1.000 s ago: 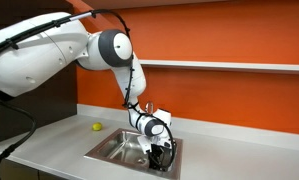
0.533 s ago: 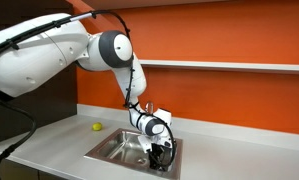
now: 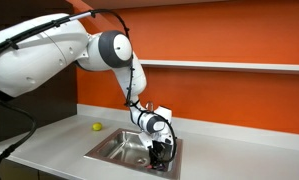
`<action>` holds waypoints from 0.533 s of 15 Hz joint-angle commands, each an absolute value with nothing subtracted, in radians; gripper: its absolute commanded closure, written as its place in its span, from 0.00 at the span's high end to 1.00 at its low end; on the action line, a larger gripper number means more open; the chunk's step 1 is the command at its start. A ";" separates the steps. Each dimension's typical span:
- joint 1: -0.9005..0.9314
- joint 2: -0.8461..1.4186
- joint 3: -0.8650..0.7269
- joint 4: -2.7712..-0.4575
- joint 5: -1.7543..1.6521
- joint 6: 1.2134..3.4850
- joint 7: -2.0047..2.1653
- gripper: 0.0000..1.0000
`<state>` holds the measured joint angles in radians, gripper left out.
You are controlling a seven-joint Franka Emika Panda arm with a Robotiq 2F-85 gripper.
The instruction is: Move the candy bar to the counter on the left
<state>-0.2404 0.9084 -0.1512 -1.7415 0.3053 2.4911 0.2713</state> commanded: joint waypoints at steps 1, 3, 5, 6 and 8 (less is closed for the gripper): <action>-0.216 0.847 -0.179 -1.760 0.268 2.424 0.290 0.07; -0.205 0.818 -0.189 -1.773 0.252 2.403 0.291 0.07; -0.192 0.786 -0.201 -1.786 0.230 2.383 0.295 0.07; -0.187 0.772 -0.206 -1.792 0.222 2.374 0.295 0.07; -0.176 0.737 -0.214 -1.811 0.204 2.362 0.296 0.07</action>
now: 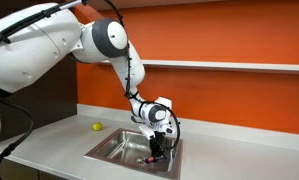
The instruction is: Move the candy bar to the counter on the left
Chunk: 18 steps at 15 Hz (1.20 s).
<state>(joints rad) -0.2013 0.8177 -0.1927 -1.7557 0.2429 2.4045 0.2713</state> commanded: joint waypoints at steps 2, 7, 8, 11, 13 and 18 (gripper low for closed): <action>-0.163 0.699 -0.221 -1.834 0.182 2.353 0.296 0.07; -0.121 0.585 -0.239 -1.926 0.119 2.348 0.300 0.07; -0.112 0.562 -0.239 -1.945 0.103 2.346 0.298 0.07; -0.085 0.502 -0.235 -1.999 0.060 2.352 0.301 0.07; -0.067 0.462 -0.226 -2.035 0.036 2.356 0.296 0.07; 0.010 0.371 -0.214 -2.112 -0.074 2.358 0.307 0.07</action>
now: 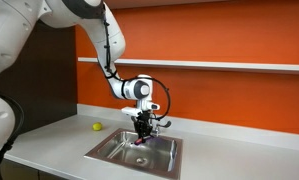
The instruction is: Move the candy bar to the counter on the left
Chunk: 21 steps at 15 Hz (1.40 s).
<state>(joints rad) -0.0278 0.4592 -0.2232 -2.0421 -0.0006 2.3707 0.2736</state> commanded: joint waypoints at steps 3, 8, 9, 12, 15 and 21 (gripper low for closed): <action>0.052 0.314 -0.194 -2.155 -0.131 2.357 0.309 0.07; 0.102 0.229 -0.138 -2.218 -0.207 2.369 0.306 0.07; 0.110 0.216 -0.123 -2.229 -0.220 2.372 0.301 0.07; 0.125 0.201 -0.073 -2.239 -0.240 2.380 0.272 0.07; 0.141 0.211 -0.027 -2.227 -0.257 2.384 0.248 0.07; 0.169 0.259 0.043 -2.195 -0.264 2.406 0.158 0.07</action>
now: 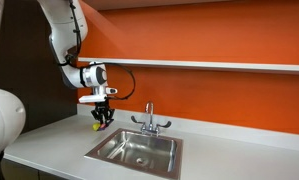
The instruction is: Move the candy bar to the counter on the left
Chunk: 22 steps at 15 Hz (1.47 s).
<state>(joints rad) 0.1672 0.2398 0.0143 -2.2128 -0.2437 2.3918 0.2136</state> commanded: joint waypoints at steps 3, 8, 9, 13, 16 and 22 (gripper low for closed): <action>0.184 0.286 0.067 -2.187 -0.268 2.425 0.112 0.07; 0.204 0.345 0.093 -2.171 -0.257 2.474 0.054 0.07; 0.207 0.356 0.096 -2.170 -0.256 2.483 0.047 0.07; 0.220 0.398 0.100 -2.170 -0.251 2.535 0.051 0.07; 0.229 0.428 0.102 -2.165 -0.247 2.547 0.043 0.07; 0.242 0.469 0.100 -2.146 -0.246 2.539 0.034 0.07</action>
<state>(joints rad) 0.2428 0.4512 0.0951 -2.1704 -0.2448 2.5440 0.0585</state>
